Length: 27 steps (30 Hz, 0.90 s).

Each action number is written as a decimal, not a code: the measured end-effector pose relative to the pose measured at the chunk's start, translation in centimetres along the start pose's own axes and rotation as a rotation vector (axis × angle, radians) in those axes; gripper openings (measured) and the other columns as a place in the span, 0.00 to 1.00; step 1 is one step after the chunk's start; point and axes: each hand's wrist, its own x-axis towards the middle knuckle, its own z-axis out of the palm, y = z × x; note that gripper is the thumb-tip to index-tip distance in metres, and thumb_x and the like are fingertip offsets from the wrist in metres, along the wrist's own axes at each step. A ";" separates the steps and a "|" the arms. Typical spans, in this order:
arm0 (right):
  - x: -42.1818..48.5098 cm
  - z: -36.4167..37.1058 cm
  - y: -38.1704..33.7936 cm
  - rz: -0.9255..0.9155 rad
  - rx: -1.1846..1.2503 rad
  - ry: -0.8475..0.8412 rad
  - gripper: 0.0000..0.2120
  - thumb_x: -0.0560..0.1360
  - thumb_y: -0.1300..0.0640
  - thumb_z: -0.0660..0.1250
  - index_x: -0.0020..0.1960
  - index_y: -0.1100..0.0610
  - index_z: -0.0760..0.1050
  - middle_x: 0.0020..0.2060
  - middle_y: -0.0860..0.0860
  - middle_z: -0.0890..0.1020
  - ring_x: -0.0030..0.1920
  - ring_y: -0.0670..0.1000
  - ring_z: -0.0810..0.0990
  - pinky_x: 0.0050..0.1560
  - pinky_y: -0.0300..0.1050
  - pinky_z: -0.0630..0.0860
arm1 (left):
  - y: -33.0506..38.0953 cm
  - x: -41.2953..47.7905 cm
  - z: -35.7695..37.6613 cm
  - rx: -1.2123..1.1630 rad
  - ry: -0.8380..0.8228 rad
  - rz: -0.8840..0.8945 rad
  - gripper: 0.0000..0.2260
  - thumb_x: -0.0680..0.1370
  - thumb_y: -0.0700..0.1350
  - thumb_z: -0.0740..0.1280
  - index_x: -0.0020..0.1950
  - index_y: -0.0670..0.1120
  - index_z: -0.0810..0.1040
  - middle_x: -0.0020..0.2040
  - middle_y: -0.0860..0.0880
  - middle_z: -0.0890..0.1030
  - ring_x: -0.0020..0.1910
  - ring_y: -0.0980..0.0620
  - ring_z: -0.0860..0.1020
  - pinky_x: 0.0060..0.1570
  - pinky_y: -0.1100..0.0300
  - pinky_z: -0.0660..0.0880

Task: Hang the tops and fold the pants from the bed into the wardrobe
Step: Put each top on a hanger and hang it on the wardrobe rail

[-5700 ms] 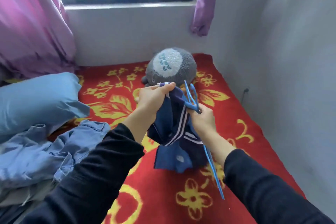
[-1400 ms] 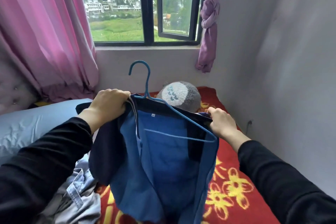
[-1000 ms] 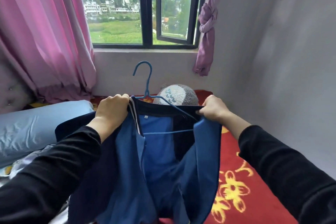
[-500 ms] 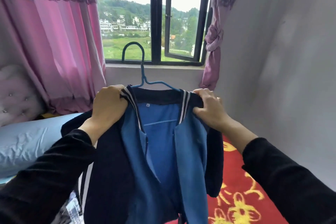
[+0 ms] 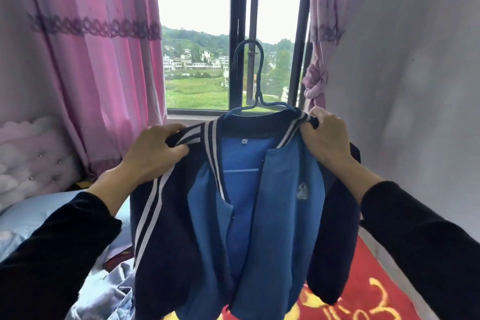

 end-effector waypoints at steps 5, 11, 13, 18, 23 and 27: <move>-0.5 0.8 -1.2 -0.027 0.041 -0.020 0.12 0.74 0.58 0.63 0.33 0.56 0.66 0.27 0.48 0.71 0.29 0.48 0.69 0.29 0.42 0.61 | -3.3 -0.6 0.1 0.094 -0.102 -0.003 0.13 0.75 0.53 0.69 0.58 0.54 0.76 0.48 0.57 0.81 0.46 0.56 0.80 0.49 0.57 0.75; -1.3 0.4 -1.2 -0.006 0.081 0.003 0.16 0.75 0.59 0.65 0.30 0.53 0.65 0.26 0.48 0.71 0.29 0.48 0.68 0.30 0.41 0.62 | -8.4 -3.7 -1.3 -0.132 -0.208 -0.194 0.05 0.79 0.49 0.66 0.51 0.50 0.80 0.44 0.49 0.83 0.43 0.54 0.80 0.52 0.47 0.75; -1.6 0.6 -1.0 0.005 0.088 0.009 0.14 0.75 0.59 0.64 0.32 0.55 0.67 0.26 0.50 0.72 0.29 0.52 0.69 0.32 0.44 0.63 | -8.0 -5.0 -1.7 -0.261 -0.231 -0.175 0.15 0.78 0.56 0.64 0.46 0.44 0.80 0.40 0.44 0.82 0.40 0.52 0.77 0.47 0.49 0.76; -3.5 0.4 -1.6 0.036 0.248 0.012 0.16 0.75 0.61 0.63 0.30 0.56 0.64 0.25 0.50 0.67 0.29 0.48 0.63 0.30 0.36 0.61 | -4.9 -6.9 -3.7 -0.577 0.033 -0.362 0.30 0.70 0.71 0.57 0.28 0.44 0.71 0.23 0.53 0.69 0.22 0.57 0.66 0.26 0.65 0.65; -5.7 0.2 -3.8 0.046 0.440 -0.048 0.11 0.72 0.67 0.64 0.31 0.64 0.69 0.26 0.52 0.68 0.27 0.43 0.62 0.28 0.34 0.59 | -4.5 -9.8 -7.3 -0.582 -0.133 -0.616 0.14 0.75 0.52 0.68 0.38 0.43 0.84 0.33 0.48 0.81 0.34 0.50 0.76 0.33 0.62 0.74; -8.1 0.1 -5.1 0.055 0.468 -0.098 0.12 0.70 0.65 0.64 0.29 0.62 0.68 0.25 0.50 0.68 0.29 0.46 0.63 0.31 0.41 0.60 | -2.1 -12.9 -9.6 -0.287 0.226 -0.406 0.18 0.77 0.58 0.65 0.43 0.43 0.83 0.36 0.47 0.82 0.36 0.52 0.77 0.41 0.59 0.73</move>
